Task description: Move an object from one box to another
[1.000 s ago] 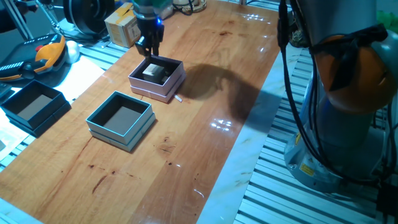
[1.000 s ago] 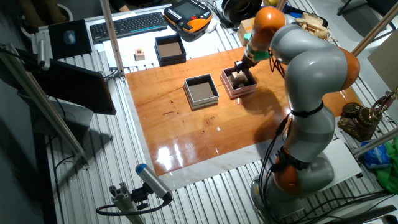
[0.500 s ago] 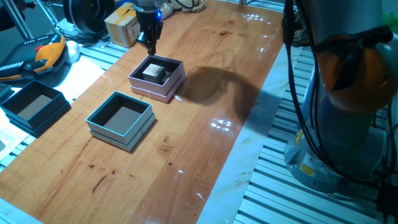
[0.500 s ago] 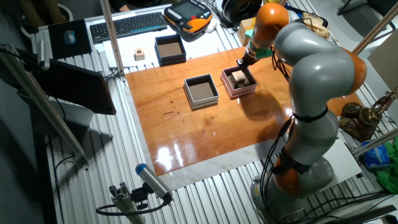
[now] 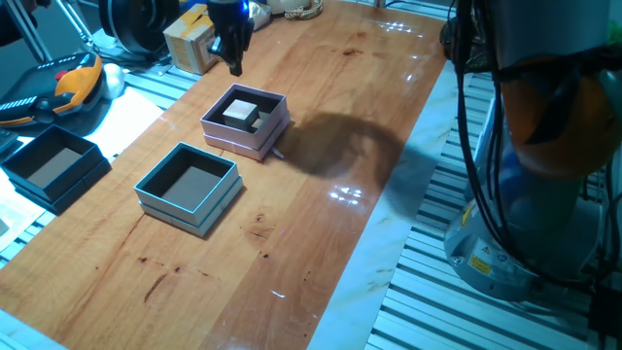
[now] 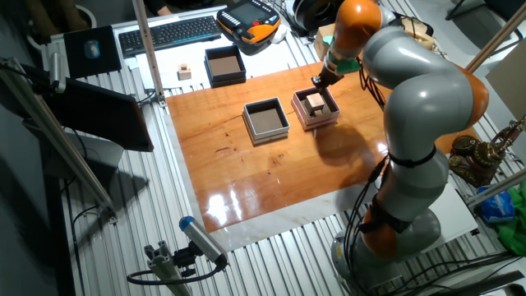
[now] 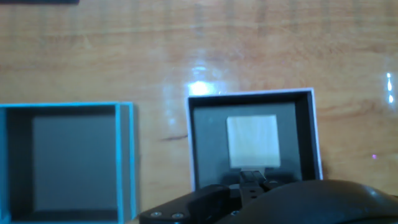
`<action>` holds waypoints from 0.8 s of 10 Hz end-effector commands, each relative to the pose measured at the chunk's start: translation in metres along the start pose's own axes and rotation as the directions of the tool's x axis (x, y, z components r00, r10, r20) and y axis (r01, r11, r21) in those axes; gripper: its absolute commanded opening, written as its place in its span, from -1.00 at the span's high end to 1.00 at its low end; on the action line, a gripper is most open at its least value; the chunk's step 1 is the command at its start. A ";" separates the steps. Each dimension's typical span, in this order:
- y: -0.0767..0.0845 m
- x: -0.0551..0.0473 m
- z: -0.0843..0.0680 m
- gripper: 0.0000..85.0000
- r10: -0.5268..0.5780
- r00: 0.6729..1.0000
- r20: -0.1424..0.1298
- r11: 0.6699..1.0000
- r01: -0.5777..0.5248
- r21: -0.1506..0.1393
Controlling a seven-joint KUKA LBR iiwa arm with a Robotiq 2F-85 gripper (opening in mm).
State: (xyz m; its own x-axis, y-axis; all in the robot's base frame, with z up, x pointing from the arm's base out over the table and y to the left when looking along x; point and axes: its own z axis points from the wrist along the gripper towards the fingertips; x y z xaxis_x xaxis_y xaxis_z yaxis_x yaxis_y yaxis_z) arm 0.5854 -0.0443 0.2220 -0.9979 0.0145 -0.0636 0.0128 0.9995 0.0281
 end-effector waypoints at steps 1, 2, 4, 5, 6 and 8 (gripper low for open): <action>0.002 0.004 -0.006 1.00 -0.002 1.000 -0.013 1.000 0.002 -0.008; 0.002 0.008 -0.009 1.00 -0.010 1.000 -0.024 1.000 0.010 -0.013; 0.006 0.014 -0.016 1.00 -0.016 0.999 -0.033 1.000 0.016 -0.002; 0.010 0.018 -0.021 1.00 -0.017 0.999 -0.035 1.000 0.017 0.007; 0.015 0.021 -0.025 1.00 -0.015 0.999 -0.035 1.000 0.016 0.019; 0.019 0.026 -0.030 1.00 -0.017 0.999 -0.031 1.000 0.018 0.025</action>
State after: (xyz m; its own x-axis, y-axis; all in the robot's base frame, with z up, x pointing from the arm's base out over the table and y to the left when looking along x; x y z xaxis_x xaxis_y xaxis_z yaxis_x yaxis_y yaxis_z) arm 0.5581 -0.0260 0.2507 -0.9995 -0.0045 -0.0321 -0.0045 1.0000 0.0015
